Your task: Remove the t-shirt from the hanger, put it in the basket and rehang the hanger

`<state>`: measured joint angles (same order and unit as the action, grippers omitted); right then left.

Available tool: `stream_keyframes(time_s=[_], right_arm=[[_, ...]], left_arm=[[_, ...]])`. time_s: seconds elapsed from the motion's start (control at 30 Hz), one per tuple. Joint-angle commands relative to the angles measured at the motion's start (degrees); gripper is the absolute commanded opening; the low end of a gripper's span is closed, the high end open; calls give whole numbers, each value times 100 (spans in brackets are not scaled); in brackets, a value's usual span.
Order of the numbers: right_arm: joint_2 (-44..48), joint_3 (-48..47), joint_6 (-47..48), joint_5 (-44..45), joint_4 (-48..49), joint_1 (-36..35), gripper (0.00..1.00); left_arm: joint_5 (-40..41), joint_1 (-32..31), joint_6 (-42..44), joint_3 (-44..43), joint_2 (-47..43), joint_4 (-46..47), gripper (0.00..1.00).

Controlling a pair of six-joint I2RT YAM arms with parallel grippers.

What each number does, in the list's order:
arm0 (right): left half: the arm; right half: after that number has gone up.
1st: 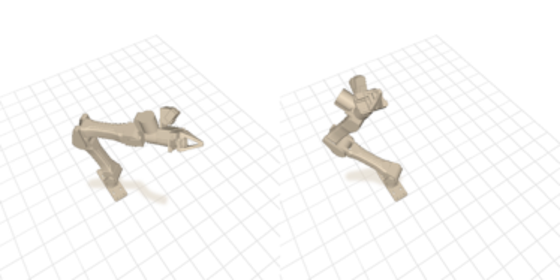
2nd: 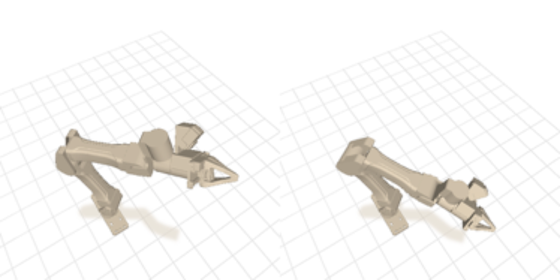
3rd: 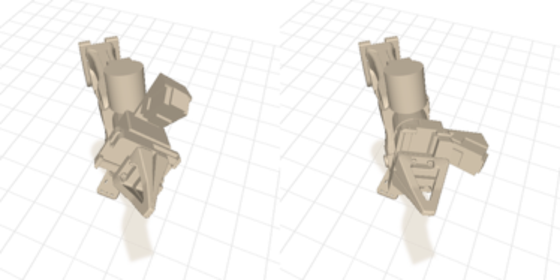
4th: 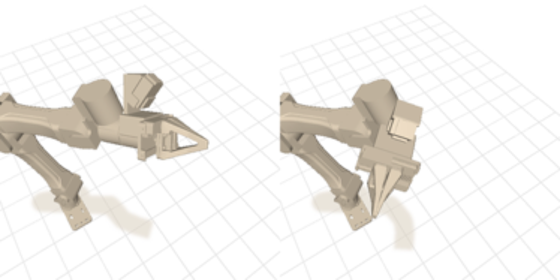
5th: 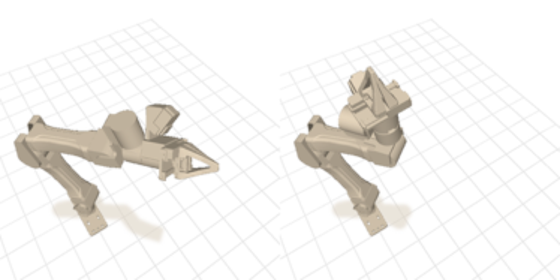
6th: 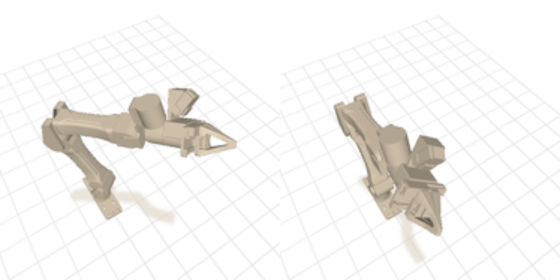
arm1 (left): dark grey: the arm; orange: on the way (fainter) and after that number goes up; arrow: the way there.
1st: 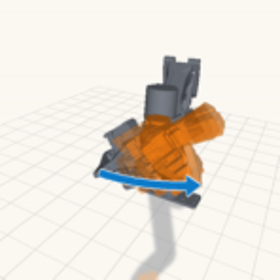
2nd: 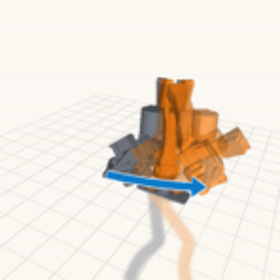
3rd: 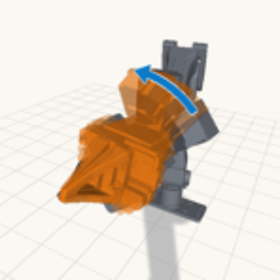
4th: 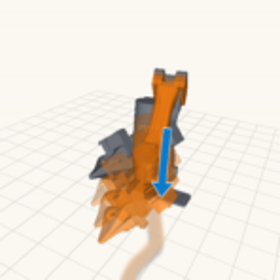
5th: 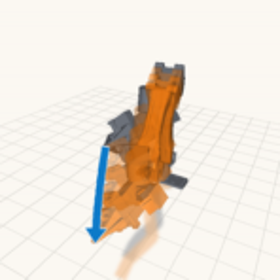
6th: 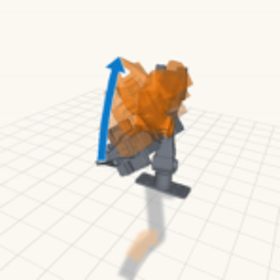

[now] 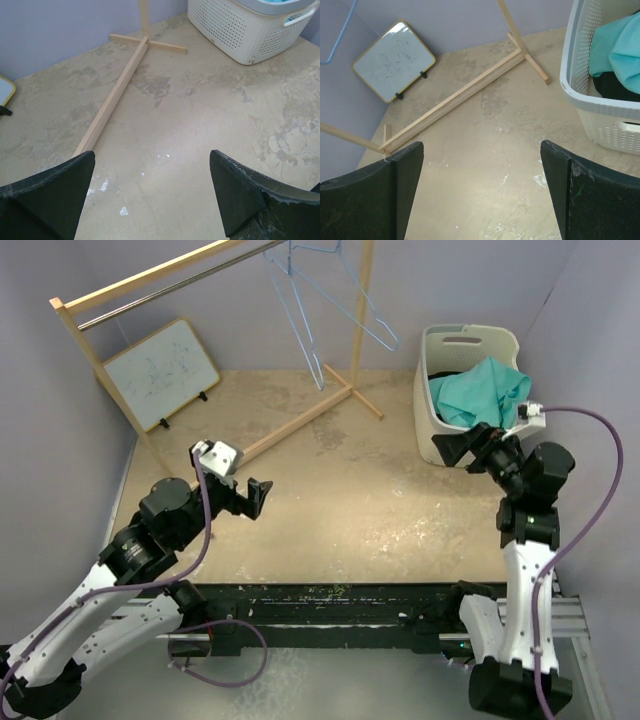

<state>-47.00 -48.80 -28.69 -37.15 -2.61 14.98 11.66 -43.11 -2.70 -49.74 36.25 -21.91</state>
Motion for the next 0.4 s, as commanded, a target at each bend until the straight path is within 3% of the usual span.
stream_keyframes(time_s=[0.0,0.37], right_arm=[[669,207,309,154,-270,-30,100],[944,304,713,628,-1044,-39,100]], left_arm=[[281,40,-225,-158,187,158,99],[345,41,-187,-115,51,145,99]])
